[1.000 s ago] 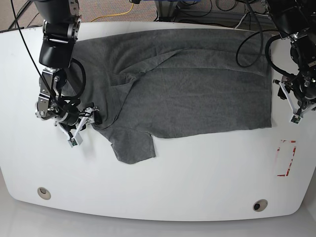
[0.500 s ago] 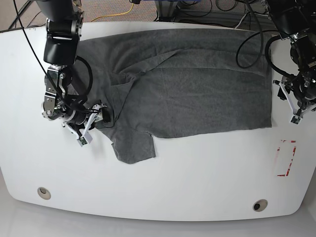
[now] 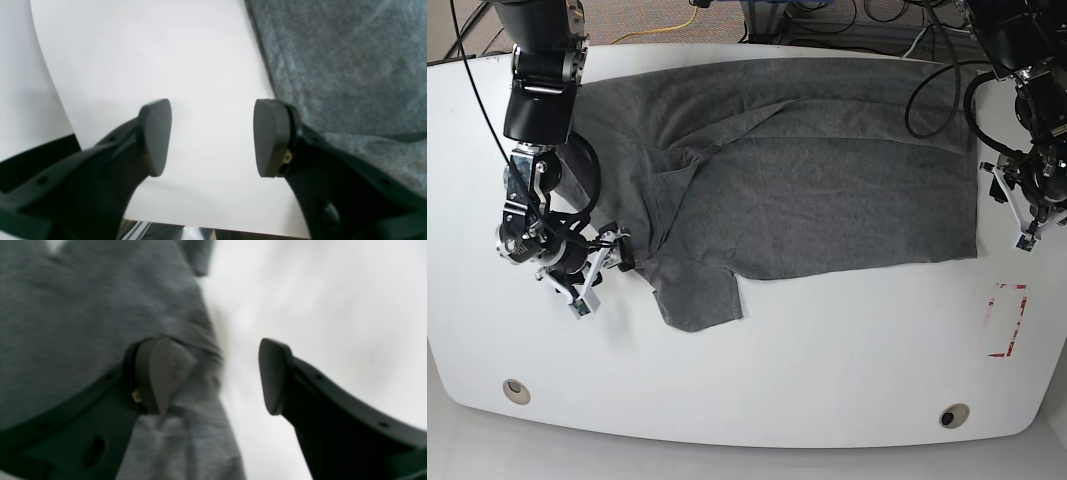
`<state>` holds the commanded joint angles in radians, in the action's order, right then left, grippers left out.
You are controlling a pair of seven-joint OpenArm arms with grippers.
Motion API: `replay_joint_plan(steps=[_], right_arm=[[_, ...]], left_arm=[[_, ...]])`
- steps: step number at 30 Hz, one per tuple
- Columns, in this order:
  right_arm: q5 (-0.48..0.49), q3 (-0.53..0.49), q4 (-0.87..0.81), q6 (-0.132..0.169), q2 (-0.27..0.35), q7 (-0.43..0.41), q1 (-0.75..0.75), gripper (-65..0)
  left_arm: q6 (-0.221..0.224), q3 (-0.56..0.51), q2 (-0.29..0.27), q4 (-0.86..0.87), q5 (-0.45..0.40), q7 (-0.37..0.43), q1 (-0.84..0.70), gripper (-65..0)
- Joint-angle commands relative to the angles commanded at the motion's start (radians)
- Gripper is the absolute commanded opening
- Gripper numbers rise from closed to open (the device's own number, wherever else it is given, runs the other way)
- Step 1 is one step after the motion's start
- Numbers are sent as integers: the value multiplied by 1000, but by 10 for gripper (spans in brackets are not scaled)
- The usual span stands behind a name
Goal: Layout the t-shirt on the table in an organized manner, then fold the t-shirt properly
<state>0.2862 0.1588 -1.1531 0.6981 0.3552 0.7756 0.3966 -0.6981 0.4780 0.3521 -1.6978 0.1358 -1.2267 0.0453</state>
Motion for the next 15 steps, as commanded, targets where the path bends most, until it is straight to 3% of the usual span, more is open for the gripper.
replay_joint_plan(steps=[6,15], right_arm=[[0,-2,104,0,14,-92,5,-258],[2,-2,126,0,3,-95,2,-258]], left_arm=[[0,0,0,0,0,0,-2,-290],[0,0,2,0,0,0,-2,-290]])
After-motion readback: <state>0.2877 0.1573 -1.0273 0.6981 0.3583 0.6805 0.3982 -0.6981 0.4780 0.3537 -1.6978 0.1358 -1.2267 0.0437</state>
